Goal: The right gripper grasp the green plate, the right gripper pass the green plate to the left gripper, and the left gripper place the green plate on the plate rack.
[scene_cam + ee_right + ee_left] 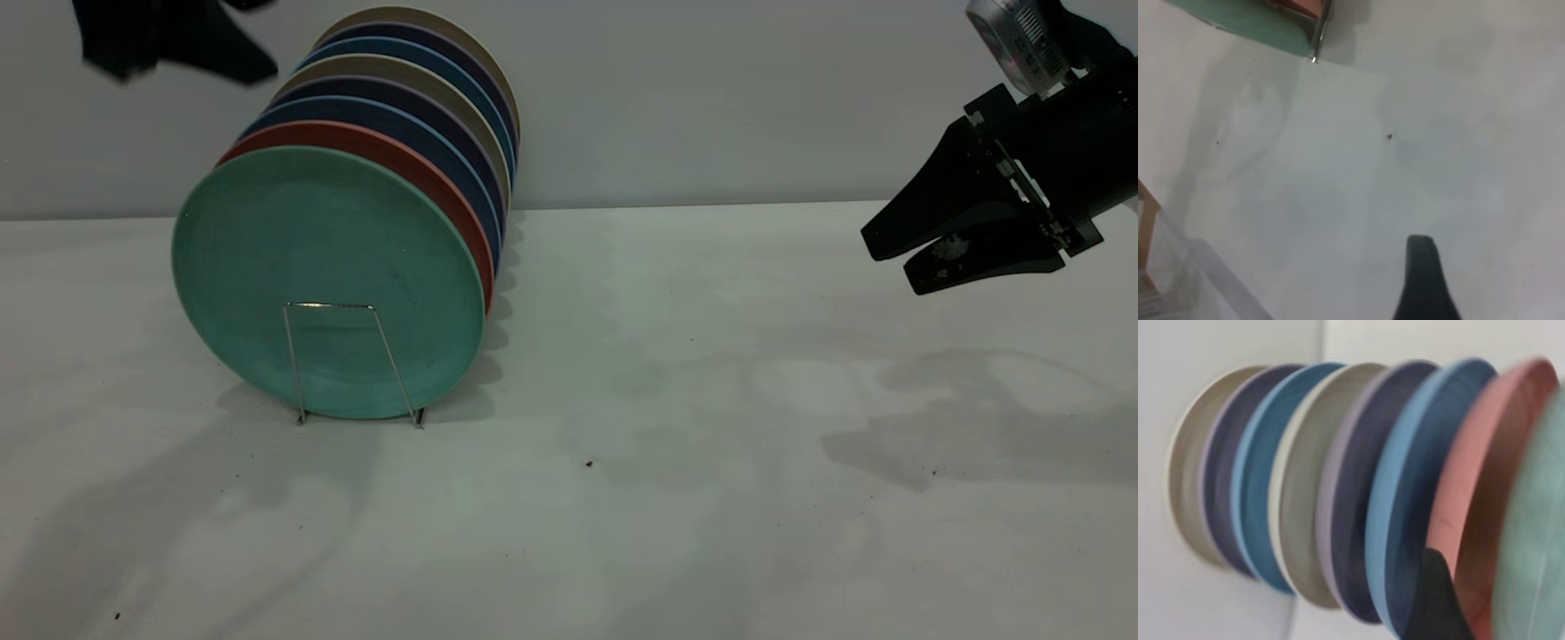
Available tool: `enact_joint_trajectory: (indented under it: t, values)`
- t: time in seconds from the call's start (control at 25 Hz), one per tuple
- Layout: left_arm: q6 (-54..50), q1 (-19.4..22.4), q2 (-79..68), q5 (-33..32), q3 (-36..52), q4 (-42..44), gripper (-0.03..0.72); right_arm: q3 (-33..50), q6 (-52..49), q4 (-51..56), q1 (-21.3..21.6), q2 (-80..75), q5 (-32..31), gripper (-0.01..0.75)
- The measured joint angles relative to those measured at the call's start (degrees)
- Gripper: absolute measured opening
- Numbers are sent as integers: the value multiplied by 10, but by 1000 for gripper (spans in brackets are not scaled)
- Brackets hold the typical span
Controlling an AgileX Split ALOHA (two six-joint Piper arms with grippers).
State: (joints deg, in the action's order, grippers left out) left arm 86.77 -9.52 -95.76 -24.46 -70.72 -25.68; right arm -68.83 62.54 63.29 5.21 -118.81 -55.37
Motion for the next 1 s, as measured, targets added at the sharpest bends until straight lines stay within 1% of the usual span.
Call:
enact_joint_trajectory:
  t: [0.08, 0.12, 0.2, 0.28, 0.36, 0.44, 0.56, 0.64, 0.72, 0.84, 1.0]
  values:
    - [-139, 2, 17, 0, 0, 7, 526, -1, -14, -14, 0, 0, 0, 552]
    - [-205, 6, 25, -3, 0, 13, 526, -6, -28, -32, 0, 1, 0, 552]
    - [-376, 22, 39, -22, 0, 36, 526, -23, -73, -88, 0, 4, 0, 552]
    - [-540, 42, 52, -64, 0, 70, 526, -46, -153, -172, -2, 16, 2, 549]
    - [-689, 63, 62, -119, 0, 131, 526, -75, -239, -282, -9, 37, 1, 538]
    - [-779, 77, 73, -183, 0, 201, 526, -107, -327, -386, -25, 64, -14, 525]
    - [-859, 82, 94, -260, 0, 293, 526, -144, -414, -523, -60, 111, -59, 517]
    - [-882, 82, 116, -293, 0, 326, 526, -155, -451, -569, -83, 145, -92, 515]
    - [-885, 82, 146, -326, 0, 336, 526, -157, -477, -594, -103, 183, -126, 515]
    - [-874, 82, 201, -361, 14, 341, 526, -157, -502, -610, -116, 230, -143, 513]
    - [-858, 82, 295, -365, 83, 341, 526, -108, -530, -611, -117, 309, -144, 513]
